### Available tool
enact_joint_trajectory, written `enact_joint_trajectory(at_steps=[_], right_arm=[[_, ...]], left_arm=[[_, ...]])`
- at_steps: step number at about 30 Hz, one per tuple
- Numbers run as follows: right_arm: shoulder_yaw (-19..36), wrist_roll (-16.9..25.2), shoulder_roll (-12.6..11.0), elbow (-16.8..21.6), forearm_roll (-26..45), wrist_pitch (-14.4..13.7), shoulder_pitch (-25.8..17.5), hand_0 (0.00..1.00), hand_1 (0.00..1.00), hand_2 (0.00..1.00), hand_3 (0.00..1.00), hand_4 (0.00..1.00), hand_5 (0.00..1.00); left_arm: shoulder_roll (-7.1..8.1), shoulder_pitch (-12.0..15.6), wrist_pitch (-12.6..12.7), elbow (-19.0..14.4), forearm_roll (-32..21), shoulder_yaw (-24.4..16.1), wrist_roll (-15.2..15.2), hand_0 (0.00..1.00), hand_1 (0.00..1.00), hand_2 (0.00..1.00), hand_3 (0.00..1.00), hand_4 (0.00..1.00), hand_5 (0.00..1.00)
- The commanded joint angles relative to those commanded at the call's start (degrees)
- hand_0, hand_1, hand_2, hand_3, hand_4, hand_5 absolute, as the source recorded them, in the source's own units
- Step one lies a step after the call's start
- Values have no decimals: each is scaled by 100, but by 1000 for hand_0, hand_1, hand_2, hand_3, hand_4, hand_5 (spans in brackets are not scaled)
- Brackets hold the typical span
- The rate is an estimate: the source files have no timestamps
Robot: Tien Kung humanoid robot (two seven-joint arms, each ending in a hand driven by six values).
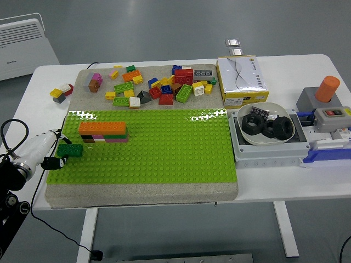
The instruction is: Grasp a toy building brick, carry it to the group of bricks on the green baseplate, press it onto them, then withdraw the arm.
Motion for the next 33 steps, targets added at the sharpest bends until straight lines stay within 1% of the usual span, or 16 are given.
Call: enact_joint_trajectory(at_steps=[4,5,10,11,14,16,17,20,22,23,28,30,31,33], right_arm=[[-14,1,0,0,9,-2,4,672,668,646,754,888,998],[-17,2,0,0,11,-2,4,675,667,646,753,890,998],[-15,1,-1,0,5,0,-1,675,667,646,753,890,998],[-13,1,-1,0,2,1,-3,675,667,646,753,891,998],[-6,-2,1,0,-9,3,-7,675,667,646,753,891,998],[7,-3,2,0,-20,5,-11,675,667,646,753,891,998],[12,-3,2,0,-21,5,-14,675,668,646,753,891,998],[35,-4,-3,0,-30,5,-23,675,668,646,753,891,998],[53,-6,-5,0,-43,6,-27,675,668,646,753,891,998],[53,-8,-5,0,-45,6,-27,675,668,645,753,892,998],[58,-15,3,0,-44,3,-36,675,668,645,753,892,998],[60,-17,4,0,-40,4,-38,675,668,645,751,893,998],[63,-17,4,0,-41,5,-38,675,668,645,751,893,998],[67,-17,2,0,-36,7,-36,675,668,645,751,893,998]], left_arm=[[-2,-24,28,23,-50,-5,-22,956,947,940,502,595,2],[-3,-25,27,30,-58,-10,-22,953,943,926,467,752,2],[-15,-1,17,38,-173,-70,-37,953,943,926,467,752,2],[-15,8,10,31,-227,-97,-43,951,938,921,450,799,2],[-1,40,-23,-12,-403,-203,-59,951,938,921,450,799,2],[51,85,-104,-104,-581,-336,-37,951,938,921,450,799,2],[86,104,-141,-151,-668,-384,-27,948,938,911,435,804,2],[214,128,-216,-261,-905,-464,-23,948,938,911,435,804,2],[292,102,-229,-279,-1016,-480,-42,948,938,911,435,804,2],[308,84,-224,-273,-1039,-483,-51,941,931,905,437,781,2],[312,20,-197,-271,-1100,-514,-83,941,931,905,437,781,2],[341,10,-225,-316,-1129,-500,-57,936,928,898,427,780,2],[366,4,-246,-351,-1153,-487,-37,936,928,898,427,780,2],[487,-30,-332,-509,-1318,-412,42,936,928,898,427,780,2]])
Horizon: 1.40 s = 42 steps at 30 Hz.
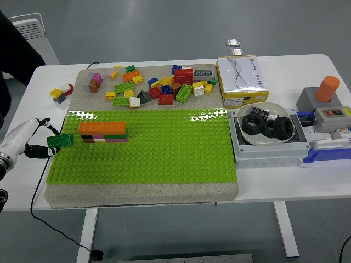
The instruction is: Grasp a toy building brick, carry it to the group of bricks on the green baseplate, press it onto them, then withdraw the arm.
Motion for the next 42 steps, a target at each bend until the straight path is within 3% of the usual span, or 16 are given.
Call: enact_joint_trajectory(at_steps=[5,9,13,15,17,19,24,27,30,42], right_arm=[[5,-4,-21,0,20,-2,12,676,668,645,753,893,998],[17,-8,-53,0,20,-3,36,680,668,645,752,894,998],[36,-12,-90,0,13,-2,64,680,668,645,752,894,998],[49,-13,-105,0,3,1,77,677,668,638,749,896,998],[64,-14,-114,0,-20,5,94,677,668,638,749,896,998],[72,-16,-125,0,-42,9,115,677,668,638,749,896,998],[87,-20,-142,0,-88,18,153,684,667,638,748,898,998],[106,-20,-151,0,-122,24,162,683,666,635,747,900,998],[133,-19,-157,0,-163,30,169,683,666,635,747,900,998],[185,-15,-174,0,-249,39,186,683,667,630,746,909,998]], left_arm=[[473,-289,-281,-490,-547,448,226,934,927,898,423,770,2],[885,-732,-551,-794,-1132,931,371,929,925,900,416,758,2],[1181,-1263,-790,-809,-1789,1482,544,929,925,900,416,758,2],[1215,-1541,-880,-713,-2072,1767,678,925,922,900,413,751,2],[1166,-1778,-940,-572,-2283,2003,816,925,922,900,413,751,2],[1014,-2067,-957,-357,-2520,2283,984,925,922,900,413,751,2],[487,-2743,-901,246,-2788,2827,1292,919,921,911,412,732,2],[223,-3060,-899,596,-2865,2888,1382,920,929,923,412,717,2],[42,-3225,-927,921,-2939,2889,1444,920,929,923,412,717,2],[-222,-3418,-1013,1531,-3116,3044,1472,919,931,925,408,703,2]])
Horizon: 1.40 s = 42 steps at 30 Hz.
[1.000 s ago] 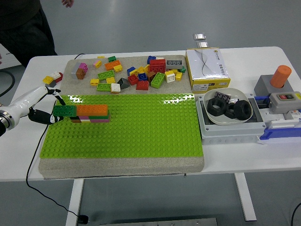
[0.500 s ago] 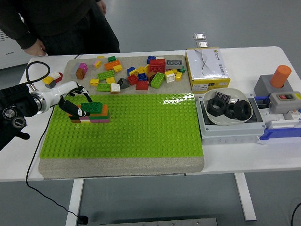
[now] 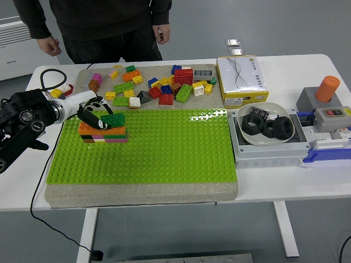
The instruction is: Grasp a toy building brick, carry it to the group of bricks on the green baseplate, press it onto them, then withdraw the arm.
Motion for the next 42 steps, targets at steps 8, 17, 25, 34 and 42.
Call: enact_joint_trajectory(at_steps=[8,17,25,34,42], right_arm=[[-5,-3,-1,0,0,0,5,684,667,628,746,917,998],[16,0,-1,0,-22,5,3,687,668,627,746,919,998],[35,1,2,0,-32,7,0,689,668,626,746,922,998],[43,5,2,0,-43,10,-7,689,668,623,745,925,998],[47,5,6,0,-39,9,-18,689,668,623,745,926,998]], left_arm=[[-48,-83,2,222,-36,78,-34,921,933,922,406,690,2],[-74,-138,-6,276,89,176,-30,921,935,925,405,686,2],[-62,-162,-73,262,101,234,-12,921,937,925,403,689,2],[-88,-173,-72,326,91,275,-27,922,938,923,402,689,2],[-116,-140,-63,347,89,264,-83,922,938,924,423,701,2]])
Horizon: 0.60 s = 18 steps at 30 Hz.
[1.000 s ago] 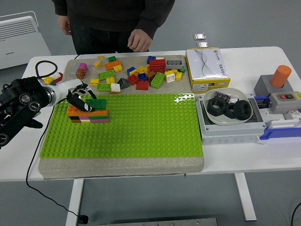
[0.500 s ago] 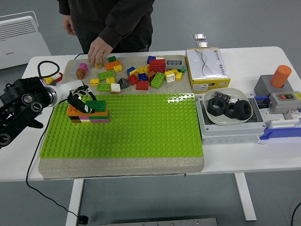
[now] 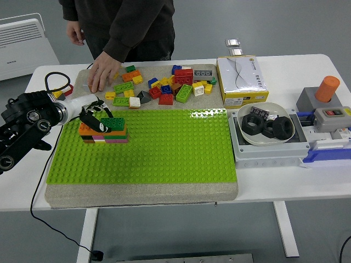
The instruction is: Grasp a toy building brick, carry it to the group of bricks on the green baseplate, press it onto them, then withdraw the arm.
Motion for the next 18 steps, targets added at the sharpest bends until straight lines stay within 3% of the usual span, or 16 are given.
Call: enact_joint_trajectory(at_steps=[7,8,13,14,18], right_arm=[[-5,-9,2,0,15,-5,-12,688,668,622,745,927,998],[-8,-11,2,0,18,-6,-15,686,668,622,742,927,998],[-19,-16,4,0,26,-8,-20,686,668,622,742,927,998],[-17,-16,5,0,26,-8,-21,686,668,622,744,928,998],[-13,-17,6,0,24,-8,-19,686,668,622,744,928,998]], left_arm=[[-12,28,-34,16,-6,-17,-66,923,939,931,442,691,2],[-13,32,-40,14,-8,-22,-77,925,940,942,475,614,2],[-18,37,-60,21,-6,-37,-115,925,940,942,475,614,2],[-19,38,-65,21,-6,-39,-119,930,941,946,496,535,2],[-21,36,-81,22,-10,-46,-131,930,941,946,496,535,2]])
